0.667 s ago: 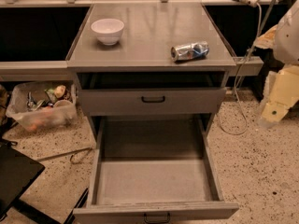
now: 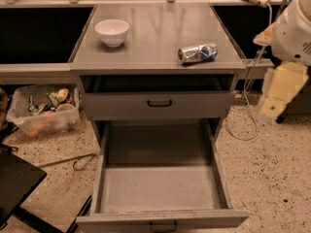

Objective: Place redbull can into middle drawer

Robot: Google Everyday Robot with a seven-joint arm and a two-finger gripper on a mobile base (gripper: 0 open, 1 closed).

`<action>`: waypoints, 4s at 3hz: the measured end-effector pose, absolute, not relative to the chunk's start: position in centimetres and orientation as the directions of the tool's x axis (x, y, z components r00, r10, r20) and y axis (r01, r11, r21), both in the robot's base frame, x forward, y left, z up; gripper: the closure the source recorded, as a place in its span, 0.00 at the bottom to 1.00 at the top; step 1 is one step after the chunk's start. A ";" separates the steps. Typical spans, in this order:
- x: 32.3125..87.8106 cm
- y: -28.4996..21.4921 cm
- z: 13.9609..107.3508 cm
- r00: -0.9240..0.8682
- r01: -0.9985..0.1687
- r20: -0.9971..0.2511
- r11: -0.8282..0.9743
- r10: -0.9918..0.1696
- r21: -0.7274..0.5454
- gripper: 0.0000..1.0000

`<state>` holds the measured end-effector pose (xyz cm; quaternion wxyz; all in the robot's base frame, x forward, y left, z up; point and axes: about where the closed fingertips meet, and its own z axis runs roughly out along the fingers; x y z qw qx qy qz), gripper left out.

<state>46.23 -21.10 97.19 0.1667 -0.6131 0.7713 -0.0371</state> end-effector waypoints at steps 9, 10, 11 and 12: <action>77.6 -16.2 91.2 0.049 -0.909 -0.266 0.067 -0.963 -0.412 0.00; 78.3 -16.9 88.7 0.035 -0.921 -0.286 0.081 -0.958 -0.382 0.00; 78.5 -17.8 86.9 0.011 -0.929 -0.315 0.107 -0.949 -0.354 0.00; 78.7 -18.4 85.8 -0.003 -0.933 -0.328 0.121 -0.945 -0.339 0.00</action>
Offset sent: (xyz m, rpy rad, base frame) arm 0.1639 0.0363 0.0352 -0.0824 -0.1860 0.1514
